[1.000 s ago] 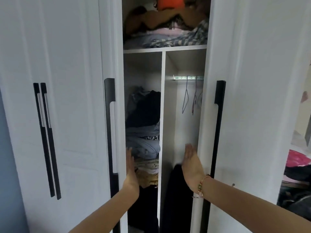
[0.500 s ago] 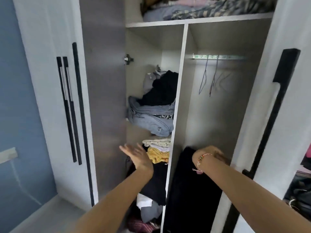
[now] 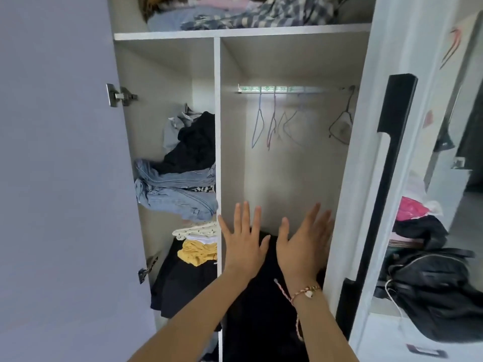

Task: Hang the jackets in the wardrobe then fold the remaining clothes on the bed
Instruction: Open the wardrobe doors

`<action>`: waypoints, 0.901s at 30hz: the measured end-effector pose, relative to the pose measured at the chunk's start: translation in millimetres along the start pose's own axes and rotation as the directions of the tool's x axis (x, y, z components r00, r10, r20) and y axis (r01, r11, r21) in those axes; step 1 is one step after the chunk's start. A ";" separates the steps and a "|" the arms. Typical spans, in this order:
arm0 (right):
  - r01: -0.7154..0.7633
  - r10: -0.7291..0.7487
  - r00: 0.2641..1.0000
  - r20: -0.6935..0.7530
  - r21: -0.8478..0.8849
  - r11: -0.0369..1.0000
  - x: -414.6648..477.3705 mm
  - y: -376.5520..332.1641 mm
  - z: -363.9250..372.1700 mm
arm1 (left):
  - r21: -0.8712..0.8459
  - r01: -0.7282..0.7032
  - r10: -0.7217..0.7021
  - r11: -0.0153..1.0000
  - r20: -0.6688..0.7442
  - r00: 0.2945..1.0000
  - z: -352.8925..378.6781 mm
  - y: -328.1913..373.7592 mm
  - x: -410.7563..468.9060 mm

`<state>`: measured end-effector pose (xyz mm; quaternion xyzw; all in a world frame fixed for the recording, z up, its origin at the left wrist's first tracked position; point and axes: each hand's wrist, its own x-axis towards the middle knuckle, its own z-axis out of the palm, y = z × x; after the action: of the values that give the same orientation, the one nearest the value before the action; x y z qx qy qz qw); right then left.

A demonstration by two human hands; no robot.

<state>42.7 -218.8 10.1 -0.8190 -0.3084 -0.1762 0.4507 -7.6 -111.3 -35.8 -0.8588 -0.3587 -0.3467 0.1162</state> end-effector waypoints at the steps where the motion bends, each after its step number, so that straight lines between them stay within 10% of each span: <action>1: -0.012 0.012 0.999 -0.034 -0.013 1.000 -1.3 3.6 -6.9 | -0.012 -0.012 0.012 1.000 0.007 1.000 2.2 5.6 0.0; 14: 0.021 -0.034 0.999 -0.034 -0.331 0.943 16.2 80.2 -63.4 | -0.150 -0.161 0.173 0.975 0.071 0.982 21.3 74.8 23.4; 27: 0.166 -0.149 0.954 0.261 -0.044 0.985 112.0 24.9 -39.2 | -0.148 -0.033 0.043 0.989 0.065 0.997 -19.2 17.0 131.4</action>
<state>142.5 -223.3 78.7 -0.8220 -0.4226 -0.1141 0.3644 60.4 -61.7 68.3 -0.8829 -0.3197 -0.3406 0.0472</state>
